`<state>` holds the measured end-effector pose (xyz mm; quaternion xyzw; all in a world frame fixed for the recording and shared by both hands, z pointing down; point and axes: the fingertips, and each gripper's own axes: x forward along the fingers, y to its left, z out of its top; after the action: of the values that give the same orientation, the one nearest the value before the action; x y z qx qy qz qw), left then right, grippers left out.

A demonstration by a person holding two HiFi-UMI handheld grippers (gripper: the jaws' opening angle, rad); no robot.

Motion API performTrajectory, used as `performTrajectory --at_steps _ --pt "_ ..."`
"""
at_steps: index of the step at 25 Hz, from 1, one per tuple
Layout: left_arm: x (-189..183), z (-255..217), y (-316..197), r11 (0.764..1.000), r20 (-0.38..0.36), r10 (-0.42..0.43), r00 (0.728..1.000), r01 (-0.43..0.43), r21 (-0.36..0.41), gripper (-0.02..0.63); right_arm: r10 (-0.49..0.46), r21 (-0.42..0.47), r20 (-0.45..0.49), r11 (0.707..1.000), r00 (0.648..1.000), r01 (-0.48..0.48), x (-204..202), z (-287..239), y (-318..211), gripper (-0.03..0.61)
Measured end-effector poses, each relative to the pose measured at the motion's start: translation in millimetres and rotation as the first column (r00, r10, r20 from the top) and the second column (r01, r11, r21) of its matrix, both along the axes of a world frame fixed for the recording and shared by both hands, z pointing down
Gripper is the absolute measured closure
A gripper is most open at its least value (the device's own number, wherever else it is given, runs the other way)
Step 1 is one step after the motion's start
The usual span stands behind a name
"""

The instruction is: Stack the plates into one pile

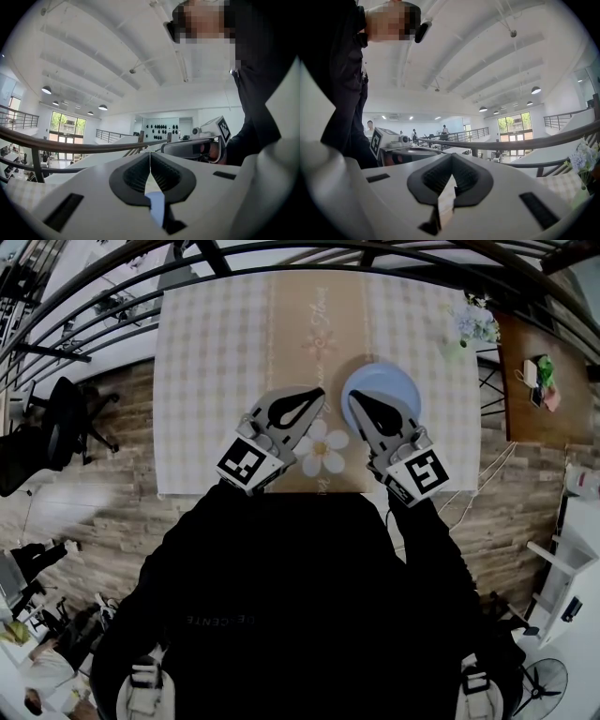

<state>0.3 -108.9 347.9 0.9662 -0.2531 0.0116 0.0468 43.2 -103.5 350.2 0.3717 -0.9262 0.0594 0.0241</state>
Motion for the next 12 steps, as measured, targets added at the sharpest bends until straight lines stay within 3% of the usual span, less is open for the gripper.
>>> performTrajectory --at_steps 12 --pt "3.4 0.8 1.6 1.0 -0.006 0.02 1.0 -0.02 -0.006 0.594 0.018 -0.022 0.011 1.0 1.0 -0.018 -0.8 3.6 2.7 0.575"
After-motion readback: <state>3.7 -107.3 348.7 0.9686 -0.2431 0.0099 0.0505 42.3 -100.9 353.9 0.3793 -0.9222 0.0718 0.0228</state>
